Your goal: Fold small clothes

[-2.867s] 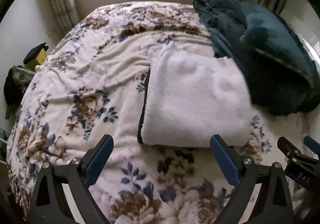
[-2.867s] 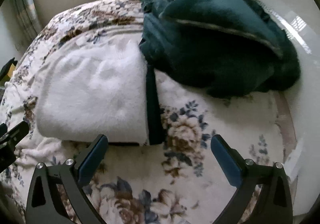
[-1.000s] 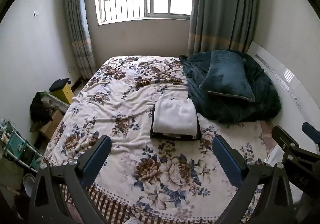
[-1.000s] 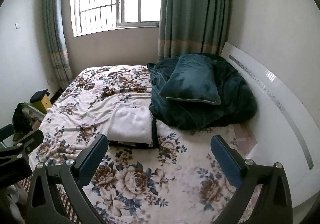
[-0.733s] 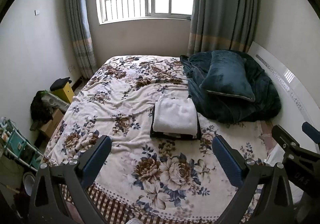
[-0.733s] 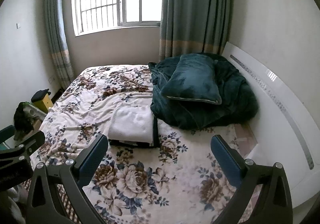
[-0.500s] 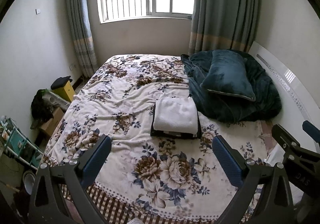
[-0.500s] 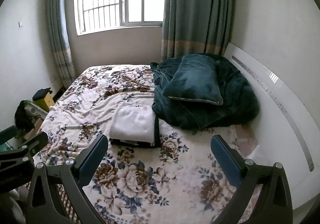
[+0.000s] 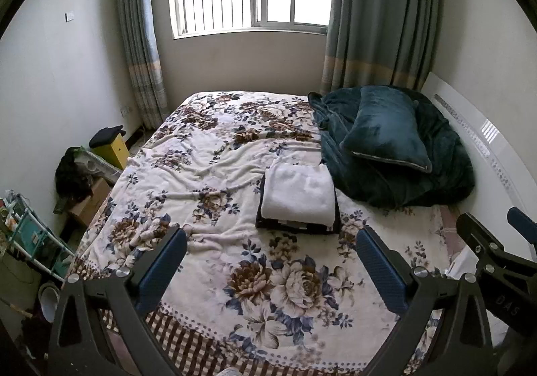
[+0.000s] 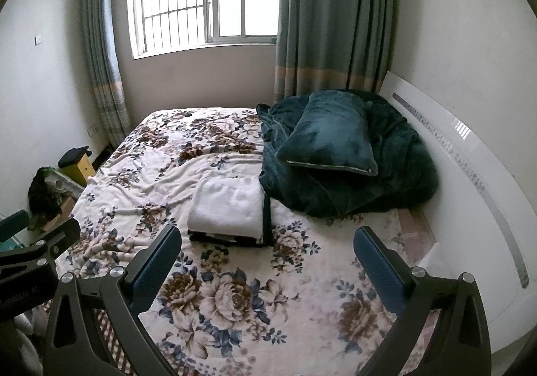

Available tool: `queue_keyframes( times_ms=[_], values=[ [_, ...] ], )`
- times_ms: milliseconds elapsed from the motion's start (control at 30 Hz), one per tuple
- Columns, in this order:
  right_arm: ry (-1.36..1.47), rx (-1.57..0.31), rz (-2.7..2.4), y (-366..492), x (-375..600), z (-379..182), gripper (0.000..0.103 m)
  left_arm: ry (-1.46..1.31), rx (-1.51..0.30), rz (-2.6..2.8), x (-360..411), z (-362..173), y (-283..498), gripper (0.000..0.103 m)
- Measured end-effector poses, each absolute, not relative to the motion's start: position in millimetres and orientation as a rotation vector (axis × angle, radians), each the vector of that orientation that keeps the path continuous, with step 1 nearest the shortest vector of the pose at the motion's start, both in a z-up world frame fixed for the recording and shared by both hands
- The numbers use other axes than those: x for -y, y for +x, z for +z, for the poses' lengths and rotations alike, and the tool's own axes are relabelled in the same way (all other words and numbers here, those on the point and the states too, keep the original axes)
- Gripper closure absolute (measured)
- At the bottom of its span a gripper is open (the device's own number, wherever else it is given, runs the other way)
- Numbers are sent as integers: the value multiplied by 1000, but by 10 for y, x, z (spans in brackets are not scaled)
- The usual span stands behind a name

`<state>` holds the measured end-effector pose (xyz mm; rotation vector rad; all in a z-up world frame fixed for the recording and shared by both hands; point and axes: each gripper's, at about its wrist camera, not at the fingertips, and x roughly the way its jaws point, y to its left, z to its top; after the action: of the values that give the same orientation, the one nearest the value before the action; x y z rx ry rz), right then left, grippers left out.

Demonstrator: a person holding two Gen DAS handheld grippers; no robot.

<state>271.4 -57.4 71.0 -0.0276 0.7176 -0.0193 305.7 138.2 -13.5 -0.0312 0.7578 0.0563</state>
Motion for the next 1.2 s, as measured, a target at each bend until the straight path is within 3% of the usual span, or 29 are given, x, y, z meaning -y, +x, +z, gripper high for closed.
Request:
queue_keyframes(
  times_ms=[1200],
  values=[
    [-32, -715, -16, 2660, 532, 685, 0, -34, -744, 85, -1376, -59, 3009, 0]
  ],
)
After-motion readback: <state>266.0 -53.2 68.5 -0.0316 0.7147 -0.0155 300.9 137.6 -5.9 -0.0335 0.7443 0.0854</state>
